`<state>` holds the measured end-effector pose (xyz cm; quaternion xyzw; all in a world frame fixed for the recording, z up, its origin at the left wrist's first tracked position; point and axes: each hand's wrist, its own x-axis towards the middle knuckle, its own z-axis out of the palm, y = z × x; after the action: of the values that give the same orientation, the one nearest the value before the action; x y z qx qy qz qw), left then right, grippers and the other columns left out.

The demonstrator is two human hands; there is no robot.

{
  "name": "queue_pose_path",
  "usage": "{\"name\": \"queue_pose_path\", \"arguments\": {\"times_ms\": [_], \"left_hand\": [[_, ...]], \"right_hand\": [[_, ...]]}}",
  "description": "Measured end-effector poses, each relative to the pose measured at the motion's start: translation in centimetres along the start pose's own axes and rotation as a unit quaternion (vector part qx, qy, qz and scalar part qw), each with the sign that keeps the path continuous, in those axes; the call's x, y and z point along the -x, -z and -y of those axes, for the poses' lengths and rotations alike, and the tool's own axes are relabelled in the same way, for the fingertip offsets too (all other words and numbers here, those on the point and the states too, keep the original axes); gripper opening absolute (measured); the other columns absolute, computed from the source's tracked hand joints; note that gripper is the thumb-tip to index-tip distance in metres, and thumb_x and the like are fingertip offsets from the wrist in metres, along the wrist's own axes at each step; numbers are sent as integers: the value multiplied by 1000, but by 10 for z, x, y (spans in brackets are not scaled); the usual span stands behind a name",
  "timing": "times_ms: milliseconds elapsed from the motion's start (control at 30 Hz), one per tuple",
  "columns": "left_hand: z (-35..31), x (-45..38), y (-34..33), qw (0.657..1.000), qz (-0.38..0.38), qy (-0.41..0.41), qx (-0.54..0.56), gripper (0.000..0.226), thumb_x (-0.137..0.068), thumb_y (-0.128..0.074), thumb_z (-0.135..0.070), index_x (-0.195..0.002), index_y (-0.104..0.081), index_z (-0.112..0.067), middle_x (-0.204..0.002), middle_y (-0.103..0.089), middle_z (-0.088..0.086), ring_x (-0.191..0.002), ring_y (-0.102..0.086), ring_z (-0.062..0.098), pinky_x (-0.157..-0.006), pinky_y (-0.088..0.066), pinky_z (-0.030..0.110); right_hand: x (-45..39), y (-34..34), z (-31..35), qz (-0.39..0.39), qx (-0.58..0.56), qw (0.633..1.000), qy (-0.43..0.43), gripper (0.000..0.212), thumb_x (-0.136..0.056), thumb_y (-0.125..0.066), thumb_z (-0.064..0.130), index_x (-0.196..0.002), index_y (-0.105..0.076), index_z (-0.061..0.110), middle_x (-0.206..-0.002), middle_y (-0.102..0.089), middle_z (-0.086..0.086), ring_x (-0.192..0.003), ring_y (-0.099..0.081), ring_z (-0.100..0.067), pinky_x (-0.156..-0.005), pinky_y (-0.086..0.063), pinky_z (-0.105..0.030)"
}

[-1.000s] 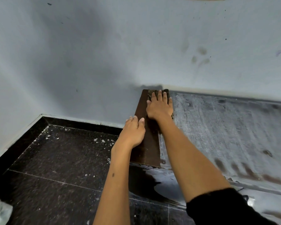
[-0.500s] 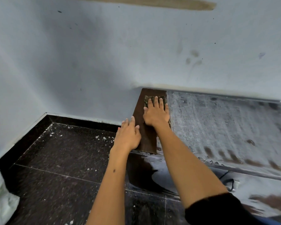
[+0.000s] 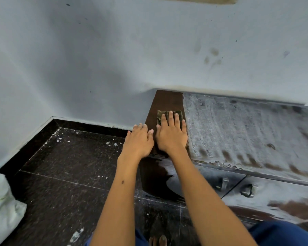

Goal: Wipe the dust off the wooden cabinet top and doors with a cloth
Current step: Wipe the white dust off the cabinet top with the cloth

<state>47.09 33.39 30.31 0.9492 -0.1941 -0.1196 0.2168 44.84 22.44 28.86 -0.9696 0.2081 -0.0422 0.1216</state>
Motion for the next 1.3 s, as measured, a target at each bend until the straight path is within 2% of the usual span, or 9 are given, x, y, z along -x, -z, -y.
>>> {"name": "queue_pose_path", "arguments": {"times_ms": [133,333,500,667,767,933,1067,1167,1300], "left_hand": [[3,6,0,1000,0,-4,10,51,-103,-23,-30,-148,-18,-8,-157,-15,9,-146,-8,21,-116,-5,40],[10,21,20,990,-43,9,137,48,-102,-27,-31,-144,-32,-7,-154,-26,9,-144,-17,22,-115,-14,35],[9,26,26,988,-49,19,146,45,-102,-28,-31,-131,-45,0,-143,-42,13,-135,-32,25,-107,-25,35],[8,25,30,970,-63,9,236,46,-102,-28,-34,-138,-45,-12,-145,-42,8,-136,-35,20,-114,-25,37],[6,26,30,954,-77,12,289,48,-101,-29,-39,-141,-41,-16,-148,-39,3,-138,-32,17,-115,-24,37],[-4,27,24,966,-83,-27,243,48,-101,-29,-35,-144,-34,-13,-153,-30,1,-142,-23,13,-113,-15,26],[-16,29,15,971,-63,-53,226,47,-102,-29,-34,-144,-35,-13,-153,-28,2,-143,-21,14,-115,-14,28],[-21,28,11,971,-58,-62,225,47,-102,-28,-34,-144,-35,-14,-154,-27,2,-143,-19,14,-118,-12,34],[-29,27,5,975,-34,-64,210,48,-101,-27,-38,-145,-32,-18,-155,-23,0,-144,-15,13,-119,-10,38]], "right_hand": [[-9,7,2,25,-6,1000,1,53,-102,-16,37,-152,-8,19,-159,5,-5,-146,10,-21,-118,6,-43],[68,-10,0,-71,-8,997,-3,53,-101,-18,38,-150,-17,20,-159,-6,-4,-147,2,-20,-117,4,-41],[64,-6,17,-46,-8,998,-37,54,-101,-17,39,-151,-10,19,-159,3,-6,-146,7,-23,-117,6,-44],[49,-13,61,19,35,997,74,72,-98,-33,43,-150,10,18,-158,15,-5,-144,16,-23,-117,11,-44],[50,-14,54,10,5,994,111,66,-99,-31,41,-151,4,21,-159,10,-1,-145,14,-19,-118,8,-42],[59,-6,8,-58,-28,998,13,51,-102,-17,37,-151,-16,23,-159,-4,0,-146,3,-17,-119,2,-40],[55,-4,19,-15,1,999,-51,59,-101,-22,39,-151,-1,19,-159,10,-5,-145,13,-23,-118,8,-45],[61,-7,28,-20,11,999,29,70,-98,-32,42,-150,9,18,-158,13,-5,-145,15,-22,-118,9,-43],[72,-8,3,-44,-7,995,95,61,-100,-28,38,-151,1,22,-159,1,2,-146,7,-16,-118,7,-38]]}}
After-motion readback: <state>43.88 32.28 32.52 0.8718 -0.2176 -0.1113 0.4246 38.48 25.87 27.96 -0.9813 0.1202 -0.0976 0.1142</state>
